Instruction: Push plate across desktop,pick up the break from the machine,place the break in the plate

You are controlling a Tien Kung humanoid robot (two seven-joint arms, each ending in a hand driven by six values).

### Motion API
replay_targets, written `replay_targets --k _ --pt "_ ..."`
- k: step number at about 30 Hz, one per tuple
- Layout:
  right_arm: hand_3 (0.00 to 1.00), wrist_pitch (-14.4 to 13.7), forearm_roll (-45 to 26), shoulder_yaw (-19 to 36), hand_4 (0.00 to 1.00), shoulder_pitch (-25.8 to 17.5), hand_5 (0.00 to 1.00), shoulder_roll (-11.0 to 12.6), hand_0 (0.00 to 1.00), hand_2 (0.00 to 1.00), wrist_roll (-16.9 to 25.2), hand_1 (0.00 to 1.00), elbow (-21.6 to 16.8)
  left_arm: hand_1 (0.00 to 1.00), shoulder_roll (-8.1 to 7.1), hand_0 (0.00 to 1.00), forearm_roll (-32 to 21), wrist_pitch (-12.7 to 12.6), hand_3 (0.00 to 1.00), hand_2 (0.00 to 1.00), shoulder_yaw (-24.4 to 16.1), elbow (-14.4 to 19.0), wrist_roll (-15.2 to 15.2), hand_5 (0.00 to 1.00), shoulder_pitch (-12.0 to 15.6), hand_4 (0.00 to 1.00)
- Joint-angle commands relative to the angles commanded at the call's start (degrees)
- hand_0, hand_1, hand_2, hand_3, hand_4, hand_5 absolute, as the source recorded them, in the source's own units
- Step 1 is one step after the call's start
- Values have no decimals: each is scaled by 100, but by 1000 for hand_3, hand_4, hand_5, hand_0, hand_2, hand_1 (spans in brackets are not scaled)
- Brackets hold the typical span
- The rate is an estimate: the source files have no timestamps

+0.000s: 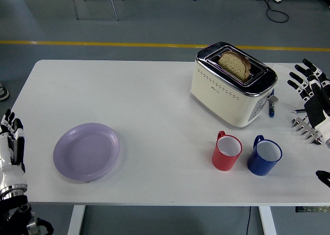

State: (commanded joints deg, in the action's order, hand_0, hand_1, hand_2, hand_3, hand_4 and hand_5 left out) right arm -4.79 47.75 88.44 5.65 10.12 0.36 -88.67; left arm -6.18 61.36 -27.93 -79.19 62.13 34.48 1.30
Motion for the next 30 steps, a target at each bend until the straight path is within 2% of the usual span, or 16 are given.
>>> replay_targets --k 9,16,30 --pt "833 -6 -5 1 523 6 446 -8 844 822 3 786 9 959 19 963 -27 342 995 998 53 -370 -148 899 -60 540" --pt "831 -11 -10 -36 520 -24 439 -11 844 821 1 785 55 957 -1 960 161 653 994 998 88 -629 -306 916 -64 548" --pt "830 -15 -14 -15 518 -21 434 -20 843 820 4 785 47 950 -11 950 478 987 989 998 192 -771 -358 935 -129 556"
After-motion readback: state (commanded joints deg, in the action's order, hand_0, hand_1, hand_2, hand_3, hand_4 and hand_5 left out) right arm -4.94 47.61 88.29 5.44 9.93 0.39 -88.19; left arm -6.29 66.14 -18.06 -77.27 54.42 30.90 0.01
